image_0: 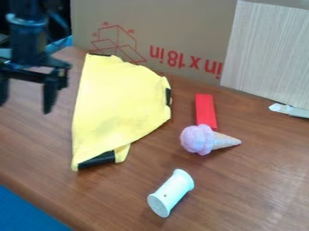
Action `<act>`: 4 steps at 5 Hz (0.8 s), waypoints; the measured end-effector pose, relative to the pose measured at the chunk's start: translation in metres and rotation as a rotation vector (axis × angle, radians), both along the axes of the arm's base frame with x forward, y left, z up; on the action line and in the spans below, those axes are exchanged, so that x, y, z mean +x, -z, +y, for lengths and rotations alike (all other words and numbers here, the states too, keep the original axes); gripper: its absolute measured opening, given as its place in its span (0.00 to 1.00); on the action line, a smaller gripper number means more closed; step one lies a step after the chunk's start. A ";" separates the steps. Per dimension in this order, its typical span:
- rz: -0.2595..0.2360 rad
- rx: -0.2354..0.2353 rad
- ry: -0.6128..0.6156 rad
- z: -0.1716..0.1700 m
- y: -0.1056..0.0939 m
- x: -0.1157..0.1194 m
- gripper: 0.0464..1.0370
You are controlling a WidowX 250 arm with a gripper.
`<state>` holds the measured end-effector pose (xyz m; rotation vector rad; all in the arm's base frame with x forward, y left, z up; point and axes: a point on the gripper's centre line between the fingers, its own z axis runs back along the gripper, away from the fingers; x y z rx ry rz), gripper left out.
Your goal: Unfold the cloth from top right to bottom left
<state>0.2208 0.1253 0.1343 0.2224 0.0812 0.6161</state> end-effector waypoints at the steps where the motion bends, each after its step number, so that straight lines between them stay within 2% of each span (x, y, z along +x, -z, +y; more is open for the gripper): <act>1: -0.077 -0.006 -0.050 -0.014 0.005 0.029 0.96; 2: -0.106 0.002 -0.079 -0.029 0.013 0.054 0.96; 3: -0.126 0.074 -0.128 -0.042 0.016 0.082 0.96; 4: -0.126 0.127 -0.147 -0.053 0.019 0.101 0.96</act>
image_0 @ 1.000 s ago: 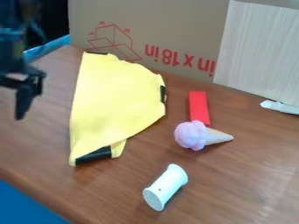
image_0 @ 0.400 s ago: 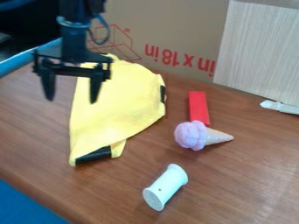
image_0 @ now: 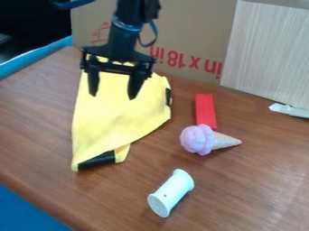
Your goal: Unfold the cloth from top right to bottom left
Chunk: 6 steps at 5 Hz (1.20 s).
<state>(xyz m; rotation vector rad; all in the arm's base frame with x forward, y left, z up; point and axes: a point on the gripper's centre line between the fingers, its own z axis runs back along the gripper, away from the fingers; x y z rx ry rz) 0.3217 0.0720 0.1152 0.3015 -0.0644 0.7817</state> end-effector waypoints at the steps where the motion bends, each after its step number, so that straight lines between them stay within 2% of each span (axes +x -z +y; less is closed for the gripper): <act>1: -0.042 0.089 -0.025 -0.011 -0.001 0.019 0.96; 2: -0.066 0.078 -0.031 -0.017 -0.002 0.035 0.96; 5: -0.056 0.031 -0.035 -0.023 0.007 0.061 0.96; 6: -0.070 0.029 -0.033 -0.027 0.012 0.068 0.96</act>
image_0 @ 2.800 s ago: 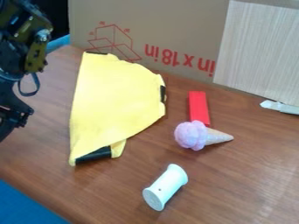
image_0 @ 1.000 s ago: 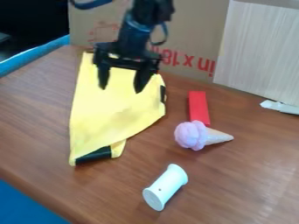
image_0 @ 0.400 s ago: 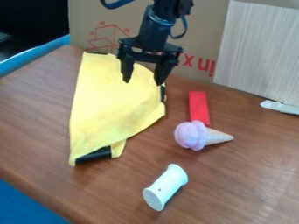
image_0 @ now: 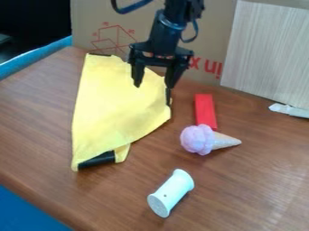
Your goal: Unfold the cloth from top right to bottom left
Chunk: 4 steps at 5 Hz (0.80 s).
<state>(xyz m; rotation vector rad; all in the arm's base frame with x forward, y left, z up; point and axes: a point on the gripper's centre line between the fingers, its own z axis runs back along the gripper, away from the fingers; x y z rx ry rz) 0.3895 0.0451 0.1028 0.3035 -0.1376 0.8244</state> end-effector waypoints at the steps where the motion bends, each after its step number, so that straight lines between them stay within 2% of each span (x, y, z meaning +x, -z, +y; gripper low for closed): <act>1: 0.013 0.014 0.011 -0.010 0.011 0.004 0.96; 4: 0.020 0.022 0.008 -0.013 0.025 0.016 0.94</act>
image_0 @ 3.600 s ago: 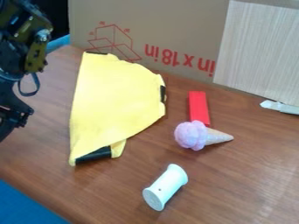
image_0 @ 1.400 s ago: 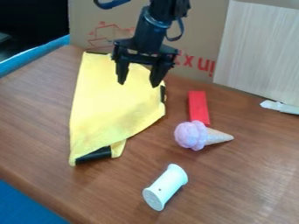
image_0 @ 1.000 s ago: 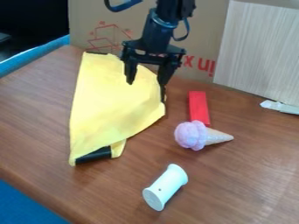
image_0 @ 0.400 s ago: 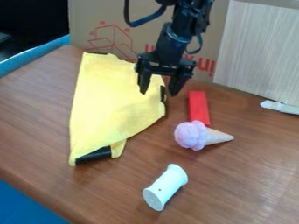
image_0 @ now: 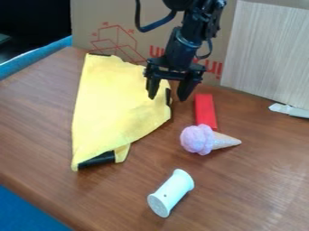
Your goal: Unfold the cloth from top right to bottom left
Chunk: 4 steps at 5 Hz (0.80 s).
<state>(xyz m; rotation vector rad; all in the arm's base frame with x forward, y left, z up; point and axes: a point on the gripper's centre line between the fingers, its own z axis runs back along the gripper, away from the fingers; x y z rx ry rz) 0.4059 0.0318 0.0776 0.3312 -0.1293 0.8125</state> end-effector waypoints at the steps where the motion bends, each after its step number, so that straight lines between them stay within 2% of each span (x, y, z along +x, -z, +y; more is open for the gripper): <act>1: 0.006 -0.001 0.012 0.001 0.003 0.000 0.67; 2: 0.007 -0.009 0.024 -0.001 0.003 0.001 0.36; 3: 0.014 -0.023 0.044 -0.003 0.005 0.000 0.13; 4: 0.022 -0.046 0.052 0.000 0.006 -0.003 0.02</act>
